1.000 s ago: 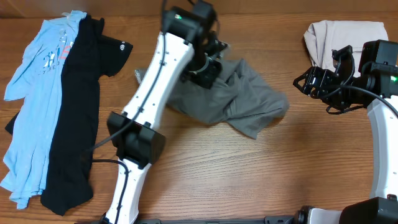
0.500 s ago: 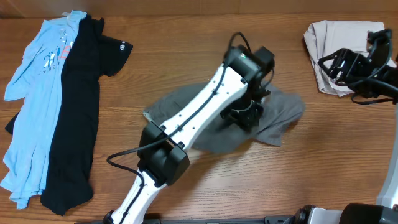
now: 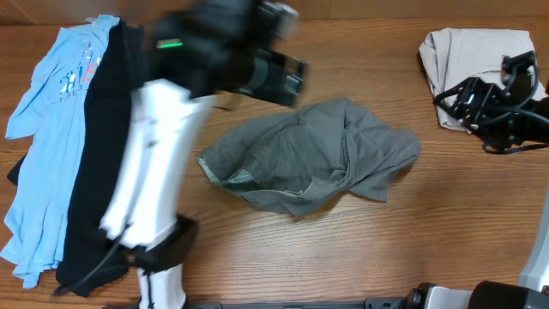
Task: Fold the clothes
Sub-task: 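Grasp the opposite waistband corner with the right gripper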
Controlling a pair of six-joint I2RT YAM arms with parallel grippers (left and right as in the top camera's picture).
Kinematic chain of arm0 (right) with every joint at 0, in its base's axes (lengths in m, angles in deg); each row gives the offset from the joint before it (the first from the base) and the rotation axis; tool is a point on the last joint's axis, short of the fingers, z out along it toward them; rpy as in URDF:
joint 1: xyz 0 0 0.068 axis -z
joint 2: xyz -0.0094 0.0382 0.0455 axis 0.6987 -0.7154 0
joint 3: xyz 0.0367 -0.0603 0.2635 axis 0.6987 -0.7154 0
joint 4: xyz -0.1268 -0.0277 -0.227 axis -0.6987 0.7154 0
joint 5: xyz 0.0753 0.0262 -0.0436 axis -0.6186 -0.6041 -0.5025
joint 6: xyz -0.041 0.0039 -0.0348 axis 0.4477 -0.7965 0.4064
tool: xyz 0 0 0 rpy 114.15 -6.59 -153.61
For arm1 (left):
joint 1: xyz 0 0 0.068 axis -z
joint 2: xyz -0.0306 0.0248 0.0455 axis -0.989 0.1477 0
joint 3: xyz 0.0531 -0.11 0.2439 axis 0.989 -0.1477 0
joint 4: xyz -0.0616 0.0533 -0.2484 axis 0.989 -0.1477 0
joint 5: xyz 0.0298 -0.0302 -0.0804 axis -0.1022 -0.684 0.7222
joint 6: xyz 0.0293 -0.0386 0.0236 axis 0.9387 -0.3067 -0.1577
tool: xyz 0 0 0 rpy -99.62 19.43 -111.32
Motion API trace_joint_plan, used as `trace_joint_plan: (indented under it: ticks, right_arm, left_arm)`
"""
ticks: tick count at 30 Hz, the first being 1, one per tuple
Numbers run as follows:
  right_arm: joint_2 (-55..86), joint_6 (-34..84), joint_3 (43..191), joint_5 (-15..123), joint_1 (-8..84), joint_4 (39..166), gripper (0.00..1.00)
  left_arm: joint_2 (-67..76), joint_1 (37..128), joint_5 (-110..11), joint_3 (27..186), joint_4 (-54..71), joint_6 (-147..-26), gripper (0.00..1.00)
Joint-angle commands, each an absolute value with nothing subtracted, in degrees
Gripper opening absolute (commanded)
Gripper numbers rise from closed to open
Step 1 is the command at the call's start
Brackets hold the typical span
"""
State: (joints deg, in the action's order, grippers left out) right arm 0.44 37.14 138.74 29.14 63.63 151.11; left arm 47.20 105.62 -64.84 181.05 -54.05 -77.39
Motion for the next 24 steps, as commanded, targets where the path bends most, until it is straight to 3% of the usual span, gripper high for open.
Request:
trace_joint_plan:
  ticks: [1,8,13,19,21,24]
  right_arm:
    - [0.7,37.18,140.06,29.16,56.81,151.86,0.87]
    - [0.64,24.57,134.68,47.72,33.12,150.96,0.88]
    - [0.4,14.56,125.78,51.65,19.11,144.1,0.87]
    - [-3.3,10.15,118.9,54.65,11.31,138.96,0.82]
    - [-5.35,8.51,118.33,59.06,10.24,140.67,0.76]
    - [-7.54,3.17,117.41,67.37,10.24,145.34,0.5]
  left_arm:
    - [46.9,98.85,-66.78,181.1,-54.36,-78.92,1.0]
    - [48.21,92.07,-69.95,173.12,-54.34,-78.99,1.0]
    - [48.43,90.98,-73.1,166.34,-51.72,-78.94,1.0]
    - [48.43,90.85,-72.99,159.19,-46.84,-78.94,1.0]
    - [48.45,90.85,-72.99,156.9,-45.62,-78.94,1.0]
    - [48.45,90.85,-73.01,153.82,-44.81,-78.92,1.0]
